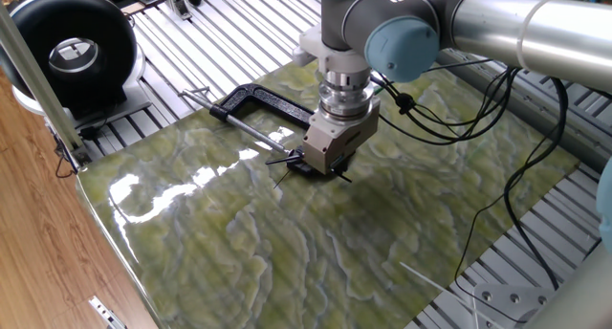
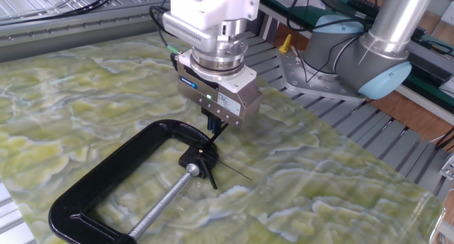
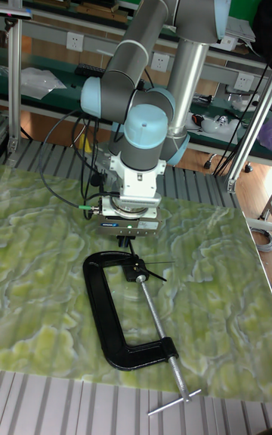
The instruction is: Turn the hands of a clock
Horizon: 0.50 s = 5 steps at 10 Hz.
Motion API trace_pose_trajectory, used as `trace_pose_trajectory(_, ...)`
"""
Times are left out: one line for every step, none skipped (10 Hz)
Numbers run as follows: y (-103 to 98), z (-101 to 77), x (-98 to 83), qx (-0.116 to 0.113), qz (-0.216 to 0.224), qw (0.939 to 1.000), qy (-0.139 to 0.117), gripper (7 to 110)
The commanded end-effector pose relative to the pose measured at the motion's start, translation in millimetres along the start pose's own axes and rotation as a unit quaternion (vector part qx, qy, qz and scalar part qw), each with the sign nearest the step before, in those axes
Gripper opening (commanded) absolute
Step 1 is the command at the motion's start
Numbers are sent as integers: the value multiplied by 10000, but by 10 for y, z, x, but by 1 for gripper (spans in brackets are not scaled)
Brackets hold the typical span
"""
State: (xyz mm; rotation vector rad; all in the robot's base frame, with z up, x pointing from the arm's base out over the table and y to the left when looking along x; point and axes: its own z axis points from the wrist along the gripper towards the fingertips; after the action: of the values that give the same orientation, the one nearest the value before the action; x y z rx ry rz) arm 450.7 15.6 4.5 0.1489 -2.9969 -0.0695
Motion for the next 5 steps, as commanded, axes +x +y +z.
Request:
trace_pose_trajectory(60, -9, -5, -66, 68, 10000, -22, 7)
trace_pose_trajectory(70, -9, -2, -66, 84, 9999, -22, 7)
trace_pose_trajectory(68, -9, -1, -58, 85, 9999, -21, 7)
trace_pose_trajectory(70, -8, 0, -58, 85, 9999, -21, 7)
trace_pose_trajectory(66, -7, -4, -50, 86, 9999, -28, 7)
